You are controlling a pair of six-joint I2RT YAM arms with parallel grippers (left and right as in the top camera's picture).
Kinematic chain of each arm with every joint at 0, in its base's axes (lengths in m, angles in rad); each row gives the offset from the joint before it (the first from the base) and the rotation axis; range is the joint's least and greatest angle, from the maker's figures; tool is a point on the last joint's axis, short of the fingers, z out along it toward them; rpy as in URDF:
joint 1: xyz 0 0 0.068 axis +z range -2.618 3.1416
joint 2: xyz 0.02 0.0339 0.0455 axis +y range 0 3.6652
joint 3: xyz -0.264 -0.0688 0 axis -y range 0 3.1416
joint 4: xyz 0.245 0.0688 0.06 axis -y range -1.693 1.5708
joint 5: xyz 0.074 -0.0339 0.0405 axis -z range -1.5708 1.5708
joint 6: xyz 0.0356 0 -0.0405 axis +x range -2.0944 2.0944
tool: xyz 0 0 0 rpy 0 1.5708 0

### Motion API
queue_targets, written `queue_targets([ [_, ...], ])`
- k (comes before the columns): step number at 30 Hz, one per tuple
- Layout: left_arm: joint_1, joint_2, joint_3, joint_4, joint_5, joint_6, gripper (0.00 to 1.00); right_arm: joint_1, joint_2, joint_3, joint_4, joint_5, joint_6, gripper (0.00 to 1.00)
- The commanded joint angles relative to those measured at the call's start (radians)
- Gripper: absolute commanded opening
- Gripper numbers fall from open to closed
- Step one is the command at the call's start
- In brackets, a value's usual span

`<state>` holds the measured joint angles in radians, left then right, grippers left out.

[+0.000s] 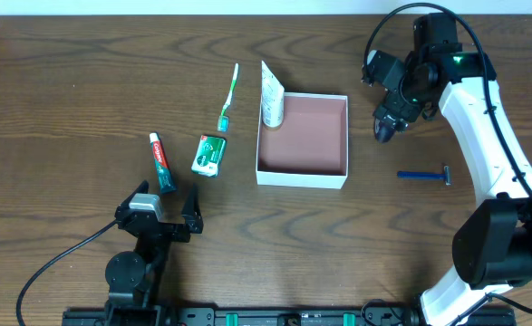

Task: Pack container
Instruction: 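Move the right gripper back right above the blue soap bottle, then lower the right gripper and grasp the soap bottle's pump head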

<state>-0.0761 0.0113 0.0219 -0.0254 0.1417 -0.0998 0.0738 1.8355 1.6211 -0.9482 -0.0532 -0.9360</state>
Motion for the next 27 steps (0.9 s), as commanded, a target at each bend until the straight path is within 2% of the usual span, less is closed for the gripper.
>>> queue_targets([
  [1,0.003,0.001,-0.018,-0.034,0.003,0.013,0.98,-0.022,-0.001,-0.010,0.002,-0.028,-0.022,0.95],
  [10,0.003,0.001,-0.018,-0.034,0.003,0.013,0.98,-0.050,-0.001,-0.013,0.003,-0.053,0.001,0.79],
  [18,0.003,0.001,-0.018,-0.034,0.003,0.013,0.98,-0.063,0.000,-0.013,0.004,-0.116,0.005,0.79],
  [20,0.003,0.001,-0.018,-0.034,0.003,0.013,0.98,-0.063,0.000,-0.013,0.007,-0.116,0.005,0.77],
  [23,0.003,0.001,-0.018,-0.034,0.003,0.013,0.98,-0.065,0.000,-0.013,0.011,-0.116,0.005,0.69],
  [27,0.003,0.001,-0.018,-0.034,0.003,0.013,0.98,-0.082,0.000,-0.014,0.018,-0.116,0.032,0.69],
])
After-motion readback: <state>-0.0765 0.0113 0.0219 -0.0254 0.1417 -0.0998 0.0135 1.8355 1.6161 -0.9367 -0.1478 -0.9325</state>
